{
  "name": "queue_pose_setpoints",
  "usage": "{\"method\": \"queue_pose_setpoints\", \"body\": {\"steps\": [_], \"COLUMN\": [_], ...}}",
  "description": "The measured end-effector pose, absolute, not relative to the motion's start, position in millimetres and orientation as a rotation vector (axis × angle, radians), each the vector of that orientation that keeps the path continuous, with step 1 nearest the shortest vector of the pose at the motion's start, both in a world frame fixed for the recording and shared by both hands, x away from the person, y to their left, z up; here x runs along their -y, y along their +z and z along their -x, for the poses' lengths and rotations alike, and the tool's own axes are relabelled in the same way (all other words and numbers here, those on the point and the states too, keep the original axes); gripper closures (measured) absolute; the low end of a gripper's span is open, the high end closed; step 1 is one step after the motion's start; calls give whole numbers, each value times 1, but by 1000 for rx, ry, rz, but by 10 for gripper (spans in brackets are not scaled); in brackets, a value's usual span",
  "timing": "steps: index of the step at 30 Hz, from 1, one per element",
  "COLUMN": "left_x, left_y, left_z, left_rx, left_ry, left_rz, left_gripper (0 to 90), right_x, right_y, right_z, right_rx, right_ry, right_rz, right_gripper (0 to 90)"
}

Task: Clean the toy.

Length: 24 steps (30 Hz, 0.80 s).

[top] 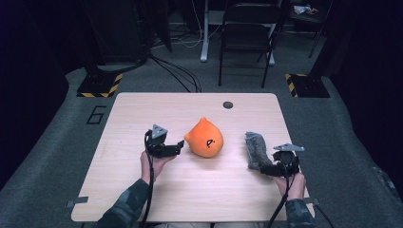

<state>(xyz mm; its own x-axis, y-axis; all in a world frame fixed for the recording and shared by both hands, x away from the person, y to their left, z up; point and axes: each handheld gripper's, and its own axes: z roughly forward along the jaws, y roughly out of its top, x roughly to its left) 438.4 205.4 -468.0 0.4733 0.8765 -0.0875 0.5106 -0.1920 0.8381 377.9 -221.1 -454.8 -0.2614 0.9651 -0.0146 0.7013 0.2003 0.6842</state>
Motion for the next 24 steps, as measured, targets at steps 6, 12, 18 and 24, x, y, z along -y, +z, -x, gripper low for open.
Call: {"method": "queue_pose_setpoints", "body": {"steps": [6,12,18,24], "left_x": [-221,-238,-246,-251], "left_y": [-485,-506,-519,-524], "left_z": [-421,-412,-414,-415], "left_rx": [-1139,-1142,-1168,-1152], "left_ry": [525,500,469,492], "left_rz": [-1959,-2071,-2118,-2142], "left_gripper": [155,134,122,114], "right_x": [235,246,257,256], "right_y": [-470,-493,-507,-518], "right_z": [-363,-349,-347,-349], "right_rx": [-2043,-2063,-2066,-2055], "right_ry": [733,662,659,648], "right_rz": [-1551,-1526,-1494,-1491], "right_gripper": [32,0,0,0]}}
